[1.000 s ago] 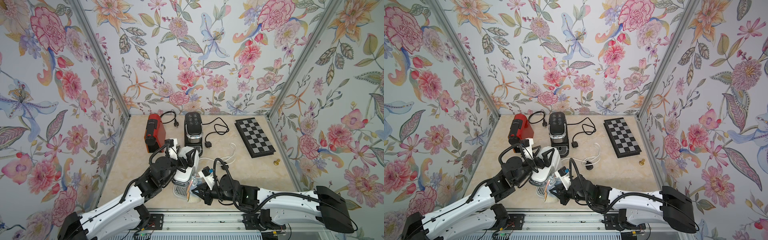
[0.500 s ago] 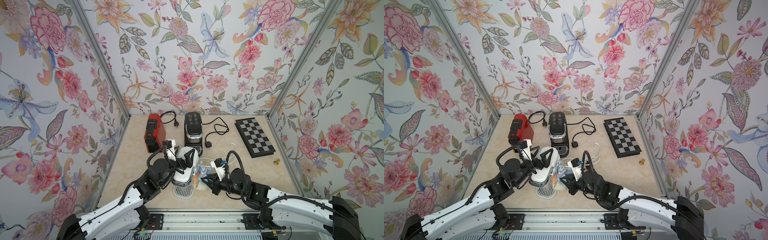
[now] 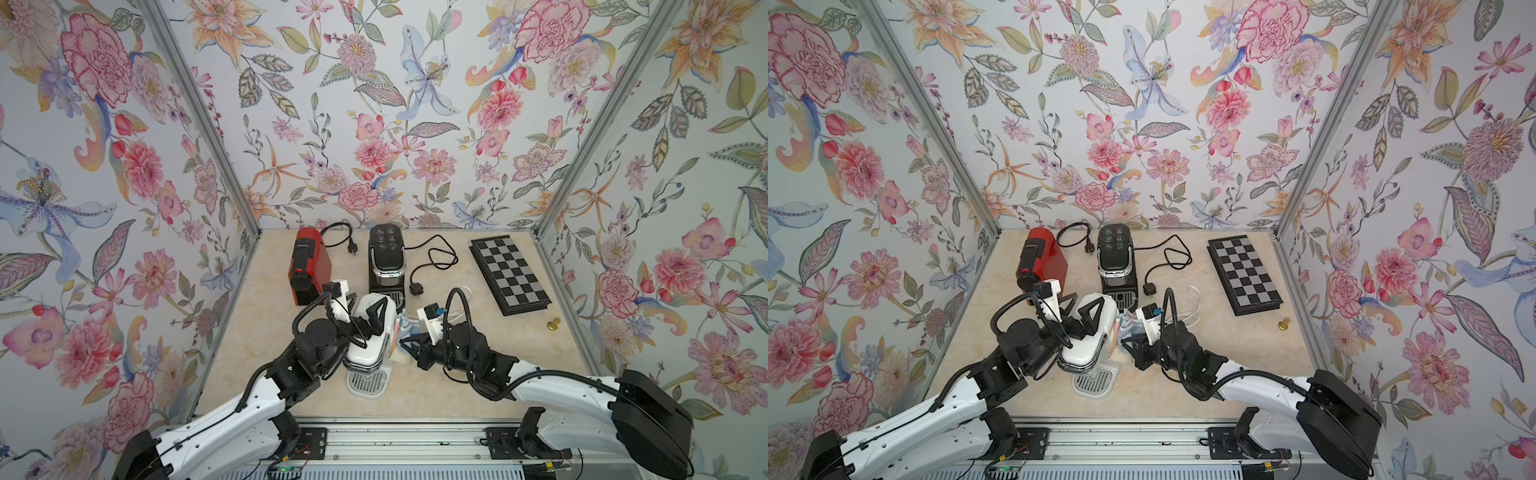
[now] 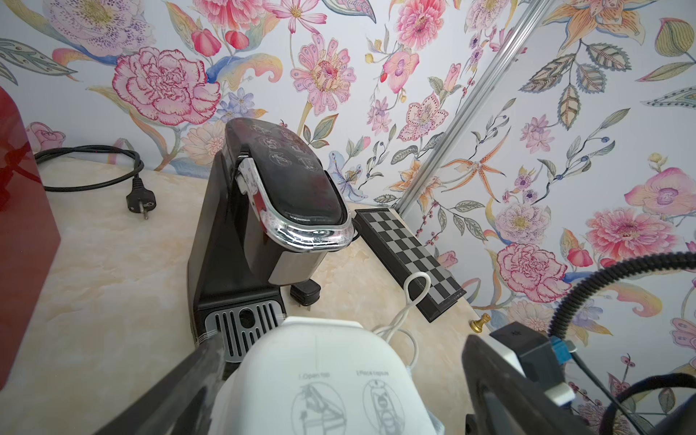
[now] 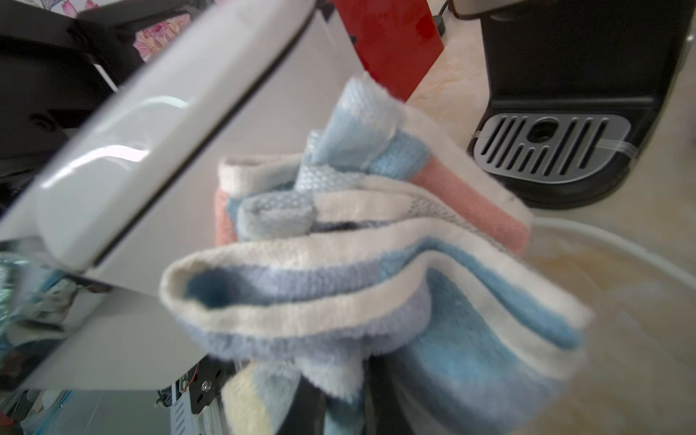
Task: Wipe the surface of a coffee machine
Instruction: Wipe the dirt from the surface of the coffee machine.
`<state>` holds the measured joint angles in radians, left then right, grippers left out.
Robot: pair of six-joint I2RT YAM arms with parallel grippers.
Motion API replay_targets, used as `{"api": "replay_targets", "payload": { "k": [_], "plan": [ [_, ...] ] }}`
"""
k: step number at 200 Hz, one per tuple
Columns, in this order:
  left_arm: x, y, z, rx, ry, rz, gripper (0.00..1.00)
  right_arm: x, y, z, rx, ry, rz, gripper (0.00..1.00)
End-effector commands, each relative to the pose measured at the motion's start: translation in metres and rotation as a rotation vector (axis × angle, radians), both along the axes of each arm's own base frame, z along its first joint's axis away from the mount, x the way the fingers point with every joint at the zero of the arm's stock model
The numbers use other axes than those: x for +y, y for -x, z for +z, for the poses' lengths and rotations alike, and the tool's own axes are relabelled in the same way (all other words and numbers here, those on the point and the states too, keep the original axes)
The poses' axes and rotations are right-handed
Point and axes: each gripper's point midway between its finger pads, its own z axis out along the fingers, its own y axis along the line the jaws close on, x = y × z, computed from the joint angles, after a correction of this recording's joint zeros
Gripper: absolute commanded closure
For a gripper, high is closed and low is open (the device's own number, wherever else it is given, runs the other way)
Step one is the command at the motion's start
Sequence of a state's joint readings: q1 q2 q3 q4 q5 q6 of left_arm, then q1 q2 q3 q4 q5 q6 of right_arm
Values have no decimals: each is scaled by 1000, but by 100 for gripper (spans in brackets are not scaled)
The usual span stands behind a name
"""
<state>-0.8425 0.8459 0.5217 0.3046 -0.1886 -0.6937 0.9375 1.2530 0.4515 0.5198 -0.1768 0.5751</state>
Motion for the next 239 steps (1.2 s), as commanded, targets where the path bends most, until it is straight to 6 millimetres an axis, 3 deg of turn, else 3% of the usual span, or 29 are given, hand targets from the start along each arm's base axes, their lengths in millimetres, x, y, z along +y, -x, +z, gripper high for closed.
{"api": "replay_targets", "payload": {
  "k": [1, 20, 54, 75, 87, 133, 152, 169, 207, 239],
  "plan": [
    [6, 14, -99, 242, -213, -24, 1, 10, 2, 7, 0, -76, 34, 100],
    [6, 14, -98, 240, -213, -26, 1, 12, 1, 16, -11, -96, 38, 100],
    [6, 14, -96, 235, -213, -25, 1, 8, 6, 77, -116, -156, 44, 100],
    [7, 13, -96, 233, -215, -21, 1, 3, 7, 100, -165, -166, 40, 100],
    [6, 13, -96, 233, -214, -22, 1, 2, 5, 99, -165, -156, 37, 100],
    [2, 11, -97, 235, -214, -29, 1, 11, 1, 43, -60, -96, 50, 100],
    [1, 11, -96, 233, -217, -33, 1, 13, -3, 31, -41, -75, 39, 100],
    [1, 10, -96, 234, -222, -33, 1, 13, -7, 43, -69, -90, 33, 100],
    [1, 10, -94, 229, -219, -33, 1, 10, -22, 93, -180, -111, -2, 100],
    [-2, 10, -93, 224, -210, -42, 1, 4, -47, 97, -197, -109, -50, 100]
  ]
}}
